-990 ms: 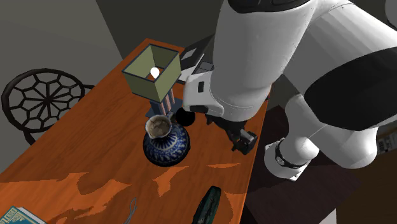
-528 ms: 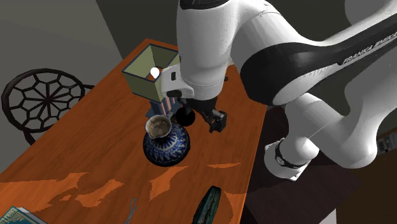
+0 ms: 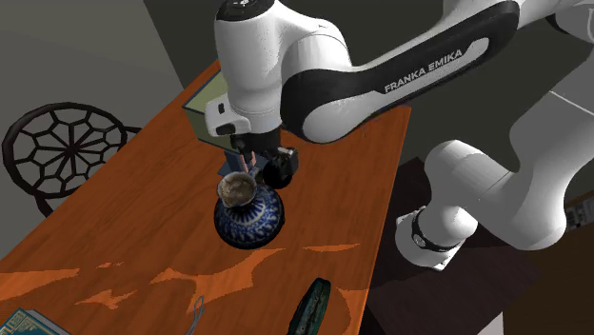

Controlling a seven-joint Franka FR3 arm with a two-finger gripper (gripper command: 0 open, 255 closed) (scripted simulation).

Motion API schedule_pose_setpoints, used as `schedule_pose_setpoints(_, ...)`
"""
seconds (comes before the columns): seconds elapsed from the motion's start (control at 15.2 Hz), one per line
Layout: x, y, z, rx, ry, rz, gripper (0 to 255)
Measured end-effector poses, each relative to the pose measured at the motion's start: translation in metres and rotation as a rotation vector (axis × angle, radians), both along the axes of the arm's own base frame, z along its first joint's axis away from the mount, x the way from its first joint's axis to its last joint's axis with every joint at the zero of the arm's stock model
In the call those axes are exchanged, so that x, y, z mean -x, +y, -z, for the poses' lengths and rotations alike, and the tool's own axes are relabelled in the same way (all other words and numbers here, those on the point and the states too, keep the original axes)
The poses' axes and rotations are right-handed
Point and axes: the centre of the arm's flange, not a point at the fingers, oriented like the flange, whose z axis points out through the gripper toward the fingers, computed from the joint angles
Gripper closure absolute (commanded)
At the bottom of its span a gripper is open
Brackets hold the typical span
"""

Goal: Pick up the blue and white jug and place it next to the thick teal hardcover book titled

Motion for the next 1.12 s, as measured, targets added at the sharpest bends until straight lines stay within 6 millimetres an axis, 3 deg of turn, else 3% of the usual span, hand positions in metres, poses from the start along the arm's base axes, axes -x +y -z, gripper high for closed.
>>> schedule_pose_setpoints(0.26, -0.016, -0.032, 0.018, -0.009, -0.01, -0.075, 0)
schedule_pose_setpoints(0.73, -0.021, -0.036, 0.054, -0.009, -0.012, -0.084, 0)
schedule_pose_setpoints(1.12, -0.02, -0.036, 0.057, -0.008, -0.012, -0.084, 0)
